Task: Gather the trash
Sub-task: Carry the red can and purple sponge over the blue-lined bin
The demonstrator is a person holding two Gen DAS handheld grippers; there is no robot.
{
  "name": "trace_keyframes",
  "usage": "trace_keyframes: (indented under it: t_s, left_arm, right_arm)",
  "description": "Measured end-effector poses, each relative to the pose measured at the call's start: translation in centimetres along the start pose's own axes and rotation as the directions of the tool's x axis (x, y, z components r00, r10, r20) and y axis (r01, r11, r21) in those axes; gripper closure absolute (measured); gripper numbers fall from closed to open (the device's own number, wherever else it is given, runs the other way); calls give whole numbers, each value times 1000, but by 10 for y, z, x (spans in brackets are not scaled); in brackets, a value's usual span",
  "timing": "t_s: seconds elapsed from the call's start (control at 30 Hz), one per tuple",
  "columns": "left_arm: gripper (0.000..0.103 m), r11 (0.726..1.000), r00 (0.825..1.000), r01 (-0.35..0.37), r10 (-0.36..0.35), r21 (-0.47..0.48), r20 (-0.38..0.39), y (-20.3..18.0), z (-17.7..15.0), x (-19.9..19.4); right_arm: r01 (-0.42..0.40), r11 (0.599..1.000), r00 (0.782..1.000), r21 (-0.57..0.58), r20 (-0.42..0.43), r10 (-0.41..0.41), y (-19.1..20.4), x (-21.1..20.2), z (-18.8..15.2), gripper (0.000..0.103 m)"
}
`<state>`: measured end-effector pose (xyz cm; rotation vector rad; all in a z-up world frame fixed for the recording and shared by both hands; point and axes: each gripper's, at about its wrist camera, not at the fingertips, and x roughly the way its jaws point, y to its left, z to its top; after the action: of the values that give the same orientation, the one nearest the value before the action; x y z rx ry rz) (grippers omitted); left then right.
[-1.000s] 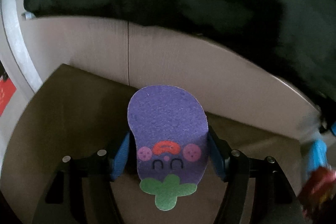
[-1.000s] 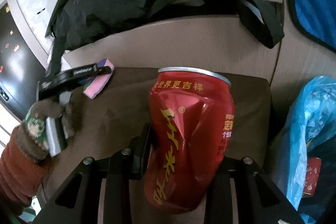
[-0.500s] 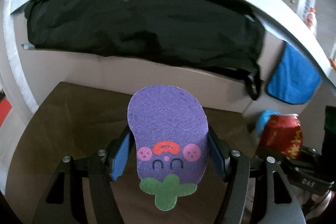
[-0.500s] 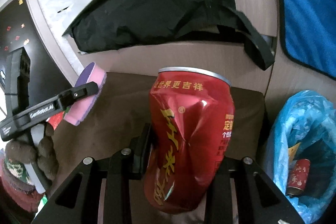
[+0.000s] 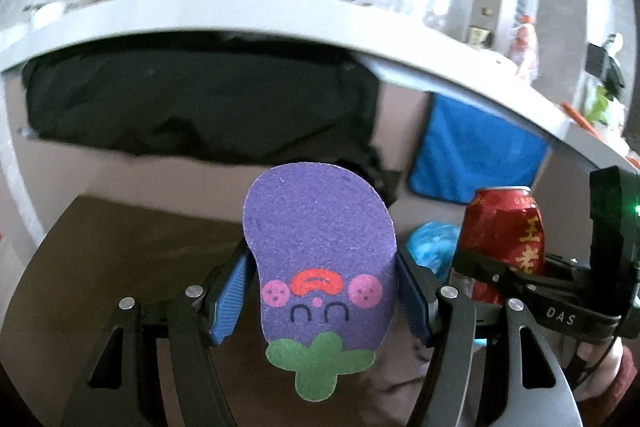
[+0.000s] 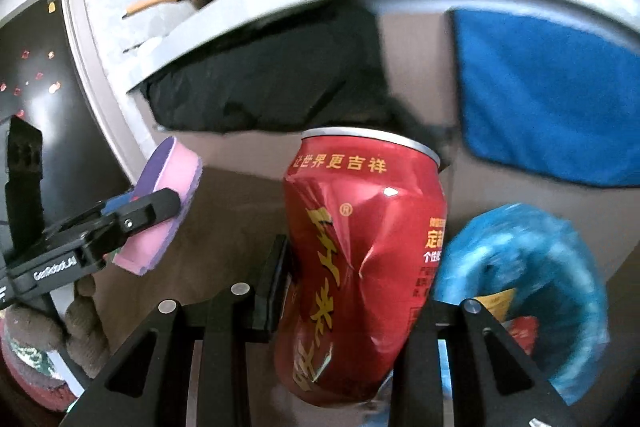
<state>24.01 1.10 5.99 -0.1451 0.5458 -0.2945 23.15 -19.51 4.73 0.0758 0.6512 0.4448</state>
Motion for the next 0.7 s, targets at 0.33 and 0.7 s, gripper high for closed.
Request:
trace_keyframes:
  t_s: [0.33, 0.7]
  left_arm:
    - [36, 986, 991, 133, -130, 99, -37, -102, 1, 50]
    - [36, 966, 968, 220, -200, 136, -150, -166, -17, 118]
  right_arm:
    - [151, 986, 984, 73, 88, -158, -88, -71, -4, 74]
    - [227, 956, 968, 186, 61, -242, -167, -75, -27, 74]
